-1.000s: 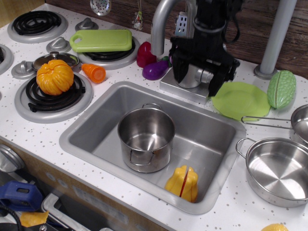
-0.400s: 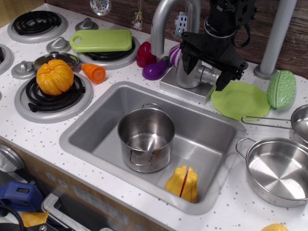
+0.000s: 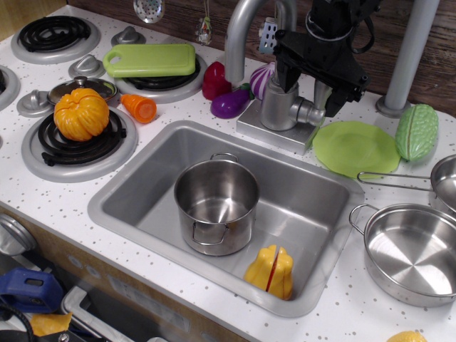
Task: Turn lever vertical to front
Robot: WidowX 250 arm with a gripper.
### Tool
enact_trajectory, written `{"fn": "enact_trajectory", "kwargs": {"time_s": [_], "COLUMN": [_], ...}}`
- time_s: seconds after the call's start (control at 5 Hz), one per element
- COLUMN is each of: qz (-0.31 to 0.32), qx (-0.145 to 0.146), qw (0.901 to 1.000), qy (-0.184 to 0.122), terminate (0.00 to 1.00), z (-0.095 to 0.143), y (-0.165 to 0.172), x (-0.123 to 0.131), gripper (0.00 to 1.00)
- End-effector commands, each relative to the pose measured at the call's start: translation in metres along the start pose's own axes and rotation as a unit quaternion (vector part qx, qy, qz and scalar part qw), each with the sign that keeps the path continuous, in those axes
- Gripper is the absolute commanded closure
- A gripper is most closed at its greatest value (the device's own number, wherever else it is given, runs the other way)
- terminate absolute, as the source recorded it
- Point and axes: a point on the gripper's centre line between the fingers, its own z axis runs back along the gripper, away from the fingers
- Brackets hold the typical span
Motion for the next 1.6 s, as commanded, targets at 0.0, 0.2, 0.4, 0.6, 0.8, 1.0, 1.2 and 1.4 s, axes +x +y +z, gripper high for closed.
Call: {"fn": "enact_trajectory", "kwargs": {"time_s": [0.0, 0.2, 0.4, 0.6, 0.8, 1.0, 1.2, 1.4], "qz": [0.013, 0.015, 0.025, 0.028, 0.029, 0.047, 0.057, 0.066], "qx": [-0.013, -0.008, -0.009, -0.004, -0.005, -0.024, -0.036, -0.05], "qw": [0.9987, 0.9986, 0.9981, 0.9976, 0.9975, 0.998, 0.9977, 0.9965], "qy": [-0.046, -0.051, -0.056, -0.063, -0.064, -0.036, -0.007, 0.011], "terminate": [0.0, 0.0, 0.0, 0.0, 0.0, 0.0, 0.0, 0.0], "z": [0.015, 0.016, 0.014, 0.016, 0.02, 0.026, 0.031, 0.026], "y": [0.009, 0.005, 0.0, -0.005, -0.007, -0.016, -0.02, -0.019], "x": [0.027, 0.034, 0.033, 0.03, 0.028, 0.014, -0.002, -0.011], "gripper": [0.0, 0.0, 1.0, 1.0, 1.0, 1.0, 1.0, 1.0]}}
